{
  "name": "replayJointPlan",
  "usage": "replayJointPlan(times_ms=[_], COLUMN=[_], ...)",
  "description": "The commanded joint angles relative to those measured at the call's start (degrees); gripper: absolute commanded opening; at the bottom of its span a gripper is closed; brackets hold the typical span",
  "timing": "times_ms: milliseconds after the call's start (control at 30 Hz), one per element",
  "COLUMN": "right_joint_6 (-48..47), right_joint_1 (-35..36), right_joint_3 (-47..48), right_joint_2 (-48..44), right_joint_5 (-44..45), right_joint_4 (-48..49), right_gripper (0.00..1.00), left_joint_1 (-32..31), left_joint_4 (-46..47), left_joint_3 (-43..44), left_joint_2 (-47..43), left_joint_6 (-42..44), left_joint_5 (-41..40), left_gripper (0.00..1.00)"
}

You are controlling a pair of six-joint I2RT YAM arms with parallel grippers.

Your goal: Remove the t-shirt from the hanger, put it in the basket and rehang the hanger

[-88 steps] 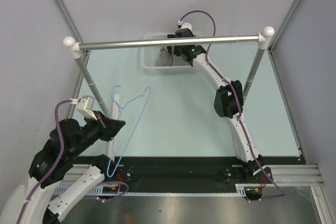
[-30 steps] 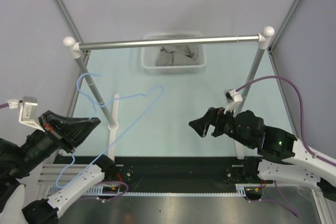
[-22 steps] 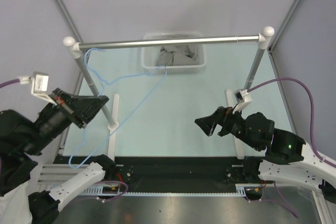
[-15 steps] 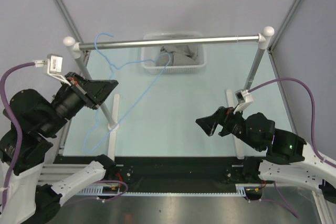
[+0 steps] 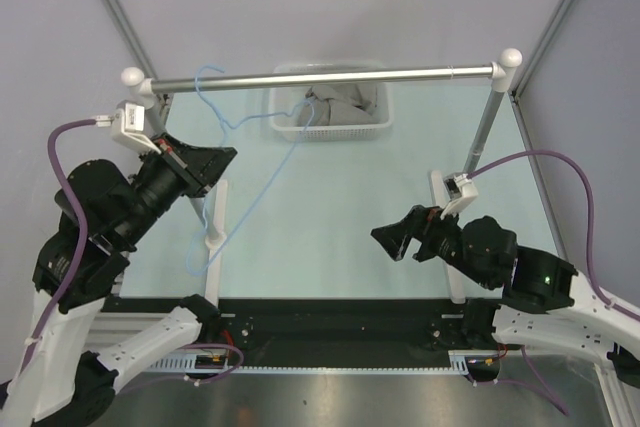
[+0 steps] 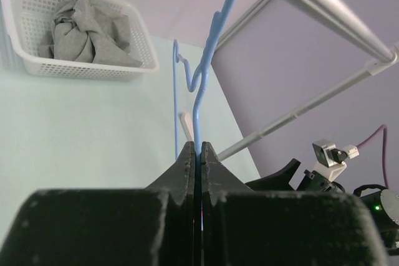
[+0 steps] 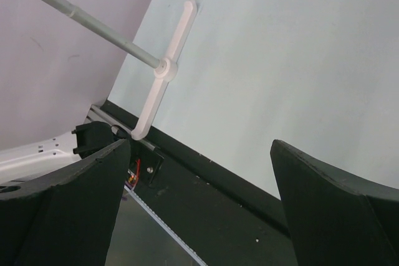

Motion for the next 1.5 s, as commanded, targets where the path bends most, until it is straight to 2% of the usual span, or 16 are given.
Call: replayJointPlan(times_ms=[0, 167, 333, 500, 700, 967, 1100, 1167, 1300, 1367, 1467], right_joint_6=[0.91, 1.79, 2.23, 2.32, 2.93, 3.37, 3.73, 3.73, 3.47, 3.55, 3.46], right_joint_1=[-0.01, 0.08, -0.01, -0.01, -0.10, -0.10, -0.10, -0.10, -0.27, -0.27, -0.28], right_joint_3=[-0.18, -1.23, -1.50, -1.41, -1.85, -3.26, -3.61, -3.96, -4.22, -4.31, -4.31], right_joint_2=[1.07, 1.07, 0.81, 0.72, 0.19, -1.21, -1.74, -2.00, -1.74, -1.39, -0.87], right_joint_5=[0.73, 0.55, 0.99, 1.43, 1.87, 2.66, 2.92, 3.01, 2.75, 2.66, 2.31], right_joint_4=[2.21, 2.83, 2.65, 2.13, 1.33, 0.63, 0.19, 0.19, 0.63, 0.89, 1.42], right_gripper=[1.00, 1.00, 1.00, 1.00, 1.00, 1.00, 1.00, 0.99, 1.00, 1.00, 1.00], left_joint_1=[-0.06, -0.23, -4.79, -15.33, -23.07, -27.74, -28.18, -28.27, -28.18, -28.18, -28.18], left_joint_4=[4.65, 7.11, 9.83, 11.86, 15.28, 16.78, 16.16, 16.87, 19.33, 18.72, 18.45], left_joint_3=[-3.40, -5.00, -6.49, -7.54, -9.83, -8.87, -9.74, -11.15, -13.52, -13.26, -12.82], left_joint_2=[-0.95, -0.61, 1.85, 4.40, 7.65, 13.89, 13.38, 12.41, 9.42, 9.24, 9.24], left_joint_6=[-2.33, -2.86, -2.86, -2.33, -2.42, 0.30, 2.24, 3.12, 5.14, 5.58, 5.84], left_joint_5=[0.86, 1.65, 1.22, -7.20, -14.85, -19.78, -22.60, -21.99, -19.35, -18.30, -16.64], left_gripper=[0.00, 0.00, 0.00, 0.00, 0.00, 0.00, 0.00, 0.05, 0.22, 0.24, 0.37])
